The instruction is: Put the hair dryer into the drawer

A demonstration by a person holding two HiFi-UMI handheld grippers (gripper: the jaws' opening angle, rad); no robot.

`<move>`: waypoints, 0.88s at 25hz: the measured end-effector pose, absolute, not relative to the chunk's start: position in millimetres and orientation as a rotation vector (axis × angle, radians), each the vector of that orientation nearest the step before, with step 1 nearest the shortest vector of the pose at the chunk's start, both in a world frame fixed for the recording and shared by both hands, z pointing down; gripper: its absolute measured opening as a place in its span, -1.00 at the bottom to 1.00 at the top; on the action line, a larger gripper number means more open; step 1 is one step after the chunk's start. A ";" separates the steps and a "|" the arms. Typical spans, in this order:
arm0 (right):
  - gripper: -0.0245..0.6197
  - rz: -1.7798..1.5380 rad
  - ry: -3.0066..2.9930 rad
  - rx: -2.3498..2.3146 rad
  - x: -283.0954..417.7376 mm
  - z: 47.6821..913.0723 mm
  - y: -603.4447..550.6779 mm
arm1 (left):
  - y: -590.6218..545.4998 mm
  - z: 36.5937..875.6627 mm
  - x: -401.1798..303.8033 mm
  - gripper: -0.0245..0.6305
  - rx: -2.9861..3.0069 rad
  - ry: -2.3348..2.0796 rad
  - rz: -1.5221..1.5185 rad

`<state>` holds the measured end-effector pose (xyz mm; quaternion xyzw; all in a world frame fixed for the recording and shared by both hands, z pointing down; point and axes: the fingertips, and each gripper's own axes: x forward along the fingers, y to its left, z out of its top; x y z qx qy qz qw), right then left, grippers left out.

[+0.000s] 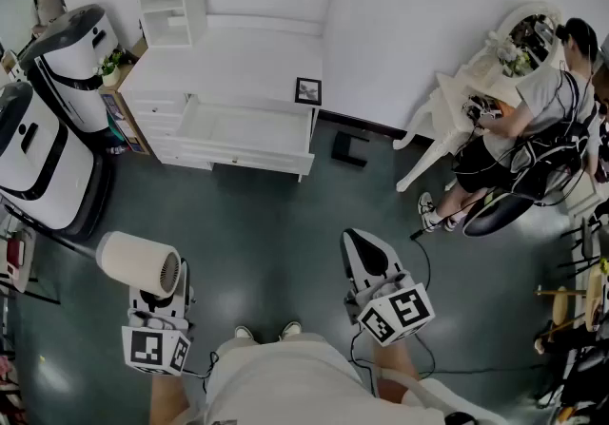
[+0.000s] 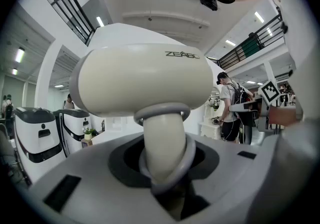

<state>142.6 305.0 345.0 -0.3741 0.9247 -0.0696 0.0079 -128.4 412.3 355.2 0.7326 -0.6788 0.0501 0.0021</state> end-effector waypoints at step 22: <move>-0.90 -0.312 2.894 -0.972 165.6 357.4 298.9 | 417.8 370.8 -97.8 -0.49 2.227 -2.194 0.114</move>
